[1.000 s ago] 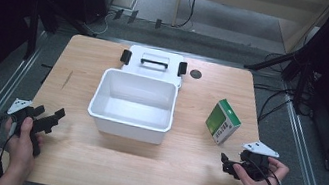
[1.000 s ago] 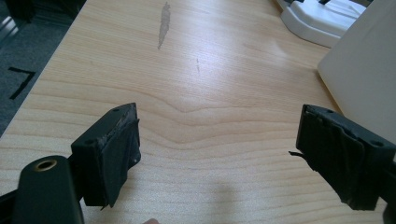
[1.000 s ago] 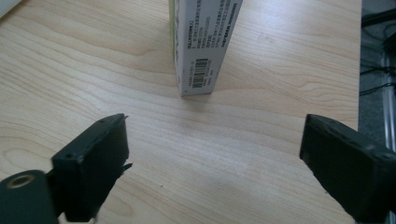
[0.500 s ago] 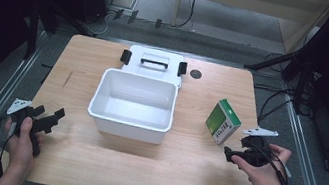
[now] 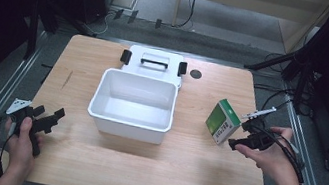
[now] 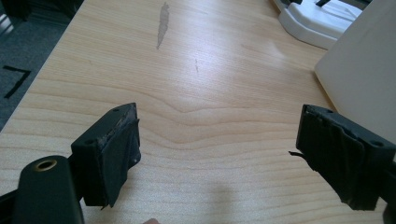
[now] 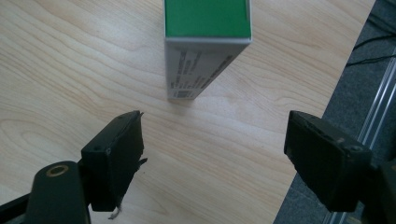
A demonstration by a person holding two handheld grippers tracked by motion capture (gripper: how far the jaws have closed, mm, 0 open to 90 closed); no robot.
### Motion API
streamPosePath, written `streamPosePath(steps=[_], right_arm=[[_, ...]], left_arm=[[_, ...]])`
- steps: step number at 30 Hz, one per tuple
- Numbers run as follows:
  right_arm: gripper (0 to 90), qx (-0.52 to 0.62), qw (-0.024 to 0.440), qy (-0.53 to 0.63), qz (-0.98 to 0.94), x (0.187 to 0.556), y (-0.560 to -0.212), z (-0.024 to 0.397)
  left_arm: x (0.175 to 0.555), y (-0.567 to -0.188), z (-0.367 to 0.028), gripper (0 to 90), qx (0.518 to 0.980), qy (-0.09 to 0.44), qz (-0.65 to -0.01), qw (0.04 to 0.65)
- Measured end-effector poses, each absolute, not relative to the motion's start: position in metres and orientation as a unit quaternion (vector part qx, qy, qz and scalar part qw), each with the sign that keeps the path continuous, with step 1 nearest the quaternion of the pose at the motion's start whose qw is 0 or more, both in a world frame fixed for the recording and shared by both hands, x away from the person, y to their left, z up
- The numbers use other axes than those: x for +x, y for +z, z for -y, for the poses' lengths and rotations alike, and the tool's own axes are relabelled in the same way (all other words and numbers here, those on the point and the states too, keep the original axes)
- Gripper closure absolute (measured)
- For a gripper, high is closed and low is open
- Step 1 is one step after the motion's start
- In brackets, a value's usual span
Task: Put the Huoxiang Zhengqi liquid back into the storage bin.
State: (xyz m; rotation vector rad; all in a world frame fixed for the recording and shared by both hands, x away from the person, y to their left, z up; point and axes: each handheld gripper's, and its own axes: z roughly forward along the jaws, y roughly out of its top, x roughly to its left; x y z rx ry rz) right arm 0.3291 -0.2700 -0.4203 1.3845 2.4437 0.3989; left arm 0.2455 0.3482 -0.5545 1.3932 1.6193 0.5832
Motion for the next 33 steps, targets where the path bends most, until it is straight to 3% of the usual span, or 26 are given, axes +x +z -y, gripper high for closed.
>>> streamPosePath(steps=[16, 33], right_arm=[[23.6, 0.475, 0.102, 0.084, -0.87, 0.362, -0.398, 0.253], [26.5, 0.474, 0.093, 0.05, -0.874, 0.395, -0.385, 0.233]], left_arm=[[0.246, -0.555, -0.348, 14.6, 0.564, 0.235, -0.654, 0.447], [0.246, -0.555, -0.348, 14.6, 0.566, 0.235, -0.652, 0.446]])
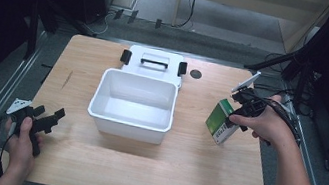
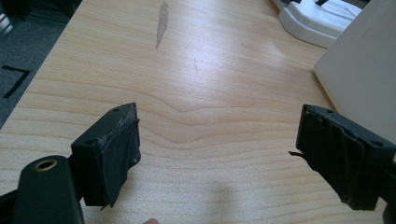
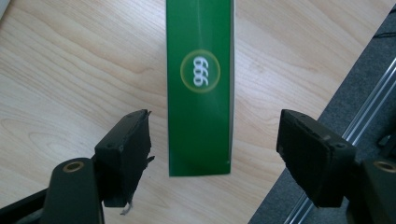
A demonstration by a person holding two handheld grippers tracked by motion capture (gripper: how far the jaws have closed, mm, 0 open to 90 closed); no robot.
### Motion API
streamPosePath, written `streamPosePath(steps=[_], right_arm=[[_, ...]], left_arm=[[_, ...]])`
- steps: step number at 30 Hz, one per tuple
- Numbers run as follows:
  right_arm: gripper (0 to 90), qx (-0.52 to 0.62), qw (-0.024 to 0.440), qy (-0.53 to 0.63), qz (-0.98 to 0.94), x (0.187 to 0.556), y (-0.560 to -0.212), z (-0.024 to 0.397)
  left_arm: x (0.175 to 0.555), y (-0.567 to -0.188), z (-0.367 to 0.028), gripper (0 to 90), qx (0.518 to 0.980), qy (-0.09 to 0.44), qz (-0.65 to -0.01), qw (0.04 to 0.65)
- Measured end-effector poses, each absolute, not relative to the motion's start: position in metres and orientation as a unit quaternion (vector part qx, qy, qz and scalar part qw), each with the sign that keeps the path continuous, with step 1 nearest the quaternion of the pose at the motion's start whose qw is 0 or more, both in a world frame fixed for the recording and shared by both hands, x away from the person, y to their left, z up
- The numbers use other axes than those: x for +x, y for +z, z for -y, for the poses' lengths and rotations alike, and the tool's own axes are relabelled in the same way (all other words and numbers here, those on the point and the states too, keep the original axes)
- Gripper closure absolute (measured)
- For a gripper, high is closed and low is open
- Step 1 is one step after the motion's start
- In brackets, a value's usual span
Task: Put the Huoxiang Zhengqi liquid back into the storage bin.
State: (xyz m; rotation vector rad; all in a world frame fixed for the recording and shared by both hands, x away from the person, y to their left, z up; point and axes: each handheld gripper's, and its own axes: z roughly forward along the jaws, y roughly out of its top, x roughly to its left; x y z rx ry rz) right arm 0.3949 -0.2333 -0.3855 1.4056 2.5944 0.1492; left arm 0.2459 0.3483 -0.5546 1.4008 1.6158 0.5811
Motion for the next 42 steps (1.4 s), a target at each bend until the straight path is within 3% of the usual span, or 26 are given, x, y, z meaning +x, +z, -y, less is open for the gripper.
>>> streamPosePath(steps=[5, 12, 24, 31, 42], right_arm=[[28.2, 0.473, 0.092, 0.049, -0.875, 0.402, -0.385, 0.227], [40.7, 0.475, 0.101, 0.033, -0.874, 0.412, -0.388, 0.218], [49.1, 0.484, 0.061, 0.016, -0.873, 0.426, -0.398, 0.217], [63.9, 0.472, 0.041, 0.024, -0.88, 0.425, -0.403, 0.214], [64.2, 0.348, 0.092, 0.046, -0.932, 0.41, -0.373, 0.199]], left_arm=[[0.246, -0.555, -0.348, 14.6, 0.565, 0.235, -0.652, 0.447], [0.246, -0.555, -0.348, 14.6, 0.565, 0.234, -0.653, 0.447], [0.246, -0.555, -0.348, 14.6, 0.565, 0.235, -0.653, 0.448], [0.246, -0.555, -0.348, 14.6, 0.564, 0.235, -0.653, 0.448], [0.246, -0.554, -0.348, 14.6, 0.566, 0.237, -0.652, 0.445]])
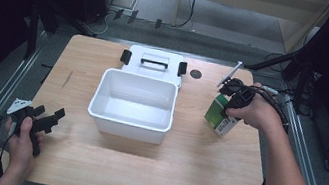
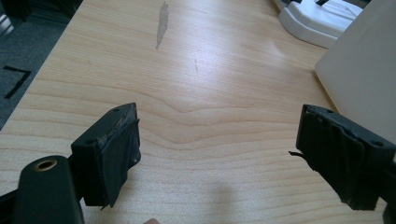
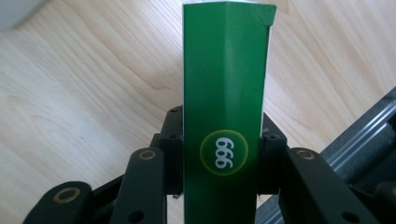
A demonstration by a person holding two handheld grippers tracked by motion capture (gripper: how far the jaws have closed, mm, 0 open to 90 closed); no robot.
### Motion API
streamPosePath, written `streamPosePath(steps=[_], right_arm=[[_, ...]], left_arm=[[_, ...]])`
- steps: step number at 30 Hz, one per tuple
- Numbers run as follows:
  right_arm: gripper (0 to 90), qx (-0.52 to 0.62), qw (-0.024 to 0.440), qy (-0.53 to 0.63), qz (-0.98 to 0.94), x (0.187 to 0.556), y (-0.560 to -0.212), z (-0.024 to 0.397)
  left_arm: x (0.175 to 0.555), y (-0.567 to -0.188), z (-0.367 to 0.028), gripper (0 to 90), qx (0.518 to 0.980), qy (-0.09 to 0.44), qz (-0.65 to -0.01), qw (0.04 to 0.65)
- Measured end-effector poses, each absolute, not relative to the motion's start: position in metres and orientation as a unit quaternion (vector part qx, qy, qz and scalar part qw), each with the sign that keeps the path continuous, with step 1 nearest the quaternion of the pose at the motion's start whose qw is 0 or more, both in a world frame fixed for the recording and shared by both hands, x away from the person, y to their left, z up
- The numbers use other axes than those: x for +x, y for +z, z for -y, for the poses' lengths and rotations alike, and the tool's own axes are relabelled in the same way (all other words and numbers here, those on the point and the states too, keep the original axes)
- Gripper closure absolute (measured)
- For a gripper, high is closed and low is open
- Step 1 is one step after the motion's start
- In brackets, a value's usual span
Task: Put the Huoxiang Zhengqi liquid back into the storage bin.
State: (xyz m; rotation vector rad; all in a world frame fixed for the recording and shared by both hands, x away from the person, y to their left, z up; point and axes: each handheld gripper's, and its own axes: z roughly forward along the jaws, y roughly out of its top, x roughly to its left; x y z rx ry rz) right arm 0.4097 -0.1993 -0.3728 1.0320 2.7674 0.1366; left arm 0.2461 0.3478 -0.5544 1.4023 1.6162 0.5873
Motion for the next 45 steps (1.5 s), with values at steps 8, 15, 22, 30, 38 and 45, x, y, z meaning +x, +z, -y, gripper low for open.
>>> streamPosePath(steps=[8, 15, 22, 30, 38, 45], right_arm=[[64.2, 0.324, 0.109, 0.055, -0.938, 0.4, -0.346, 0.182], [64.2, 0.271, 0.115, 0.091, -0.951, 0.392, -0.321, 0.169], [64.2, 0.22, 0.121, 0.101, -0.963, 0.384, -0.303, 0.157], [64.2, 0.174, 0.139, 0.102, -0.97, 0.379, -0.281, 0.14], [64.2, 0.128, 0.141, 0.111, -0.975, 0.376, -0.265, 0.118], [64.1, 0.099, 0.135, 0.117, -0.979, 0.376, -0.261, 0.096]], left_arm=[[0.246, -0.554, -0.347, 14.7, 0.564, 0.238, -0.653, 0.447], [0.246, -0.554, -0.347, 14.7, 0.565, 0.237, -0.652, 0.446], [0.246, -0.554, -0.347, 14.7, 0.565, 0.238, -0.653, 0.446], [0.246, -0.554, -0.347, 14.7, 0.565, 0.238, -0.653, 0.446], [0.246, -0.554, -0.348, 14.6, 0.566, 0.237, -0.652, 0.446], [0.246, -0.554, -0.347, 14.7, 0.566, 0.237, -0.652, 0.445]])
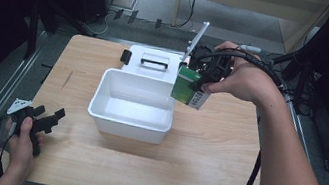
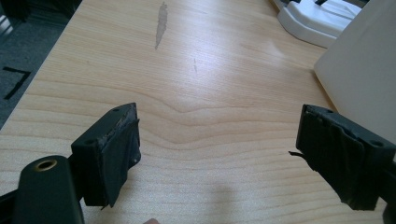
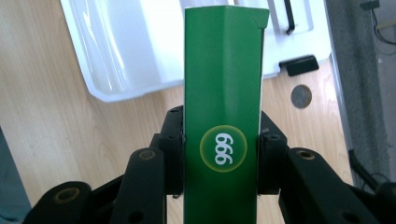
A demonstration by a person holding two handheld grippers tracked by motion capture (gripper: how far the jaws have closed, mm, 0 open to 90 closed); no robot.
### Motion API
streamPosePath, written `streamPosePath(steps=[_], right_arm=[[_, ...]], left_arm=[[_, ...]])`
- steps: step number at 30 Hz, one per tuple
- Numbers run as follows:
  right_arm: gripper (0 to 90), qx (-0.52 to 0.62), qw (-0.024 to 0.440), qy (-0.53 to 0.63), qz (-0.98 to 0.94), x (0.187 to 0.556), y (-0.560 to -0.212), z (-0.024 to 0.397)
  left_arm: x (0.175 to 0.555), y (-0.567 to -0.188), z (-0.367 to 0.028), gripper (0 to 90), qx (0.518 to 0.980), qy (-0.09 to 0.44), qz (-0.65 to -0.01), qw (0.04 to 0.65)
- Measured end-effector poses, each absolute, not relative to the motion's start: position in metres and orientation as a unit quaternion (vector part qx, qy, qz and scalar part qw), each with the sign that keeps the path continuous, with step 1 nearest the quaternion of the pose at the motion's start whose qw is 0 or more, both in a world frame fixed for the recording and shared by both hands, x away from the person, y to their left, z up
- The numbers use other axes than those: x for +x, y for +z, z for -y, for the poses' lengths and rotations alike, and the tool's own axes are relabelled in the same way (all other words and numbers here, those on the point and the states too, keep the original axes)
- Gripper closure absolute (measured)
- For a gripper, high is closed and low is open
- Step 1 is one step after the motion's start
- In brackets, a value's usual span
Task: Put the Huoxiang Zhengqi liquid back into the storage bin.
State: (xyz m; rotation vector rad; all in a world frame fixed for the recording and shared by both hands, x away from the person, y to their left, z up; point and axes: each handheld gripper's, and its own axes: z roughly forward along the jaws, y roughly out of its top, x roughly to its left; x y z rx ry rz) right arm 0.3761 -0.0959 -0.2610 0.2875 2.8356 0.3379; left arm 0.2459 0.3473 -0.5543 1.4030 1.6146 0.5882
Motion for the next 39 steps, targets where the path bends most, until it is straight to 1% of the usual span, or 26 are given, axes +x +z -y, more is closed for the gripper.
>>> streamPosePath(steps=[11, 18, 24, 39], right_arm=[[64.1, 0.064, 0.135, 0.133, -0.98, 0.371, -0.257, 0.058], [64.0, 0.032, 0.123, 0.13, -0.983, 0.371, -0.269, 0.034], [64.0, 0.013, 0.114, 0.121, -0.986, 0.373, -0.28, 0.025], [64.0, -0.007, 0.098, 0.122, -0.988, 0.376, -0.291, 0.016]], left_arm=[[0.246, -0.554, -0.347, 14.7, 0.567, 0.237, -0.65, 0.446], [0.246, -0.554, -0.348, 14.7, 0.568, 0.236, -0.65, 0.446], [0.246, -0.554, -0.348, 14.7, 0.567, 0.235, -0.651, 0.447], [0.246, -0.554, -0.348, 14.7, 0.566, 0.235, -0.651, 0.448]])
